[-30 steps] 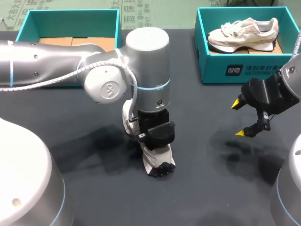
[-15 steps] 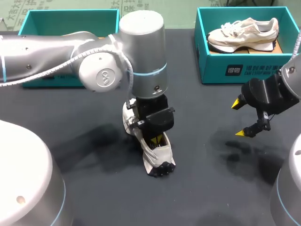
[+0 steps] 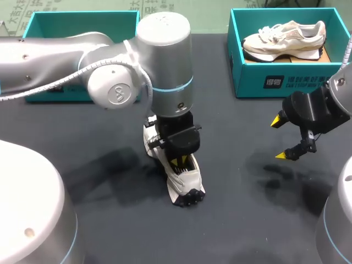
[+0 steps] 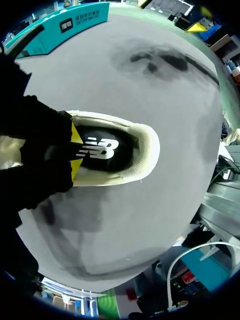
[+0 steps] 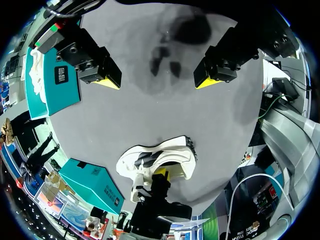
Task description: Take the shoe out of the shoebox, open the shoe tongue, remove and reinsert the insole, then place the shoe into the shoebox
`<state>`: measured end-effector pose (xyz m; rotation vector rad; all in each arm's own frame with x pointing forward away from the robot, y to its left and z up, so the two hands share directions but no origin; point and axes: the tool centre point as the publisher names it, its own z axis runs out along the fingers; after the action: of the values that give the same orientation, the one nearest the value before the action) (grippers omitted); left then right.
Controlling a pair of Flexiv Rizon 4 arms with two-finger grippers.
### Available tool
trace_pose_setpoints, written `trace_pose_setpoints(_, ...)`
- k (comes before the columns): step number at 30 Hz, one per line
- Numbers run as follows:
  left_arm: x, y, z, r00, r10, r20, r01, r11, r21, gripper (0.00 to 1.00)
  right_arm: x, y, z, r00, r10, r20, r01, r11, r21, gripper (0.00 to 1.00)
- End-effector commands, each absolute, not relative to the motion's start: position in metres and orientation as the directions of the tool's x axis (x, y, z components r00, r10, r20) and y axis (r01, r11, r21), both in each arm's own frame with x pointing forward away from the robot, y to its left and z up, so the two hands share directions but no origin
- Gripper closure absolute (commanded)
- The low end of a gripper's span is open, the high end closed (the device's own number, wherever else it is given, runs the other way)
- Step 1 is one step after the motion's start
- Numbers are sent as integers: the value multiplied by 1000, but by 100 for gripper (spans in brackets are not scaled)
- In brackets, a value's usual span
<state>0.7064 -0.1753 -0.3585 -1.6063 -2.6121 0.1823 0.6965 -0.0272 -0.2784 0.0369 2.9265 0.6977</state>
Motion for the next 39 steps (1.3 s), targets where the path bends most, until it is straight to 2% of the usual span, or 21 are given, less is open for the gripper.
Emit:
trace_pose_setpoints(1, 715, -185, -365, -442, 896, 25, 886, 441, -144, 78, 695, -27, -279, -990, 56, -126, -7, 893, 449, 0)
trace_pose_setpoints(3, 717, -185, -368, -443, 896, 40, 885, 444, -141, 69, 695, -27, -279, -990, 56, -126, -7, 893, 449, 0)
trace_pose_setpoints(6, 720, -185, -372, -443, 895, 56, 884, 447, -139, 48, 695, -27, -279, -990, 56, -126, -7, 893, 449, 0)
trace_pose_setpoints(8, 721, -184, -373, -449, 892, 58, 881, 452, -140, 2, 695, -27, -279, -990, 56, -126, -7, 893, 449, 0)
trace_pose_setpoints(23, 706, -177, -365, -432, 901, 23, 893, 431, -127, 0, 695, -27, -279, -990, 56, -126, -7, 893, 449, 0)
trace_pose_setpoints(39, 717, -172, -353, -428, 904, -3, 891, 421, -172, 0, 695, -27, -279, -990, 56, -126, -7, 893, 449, 0)
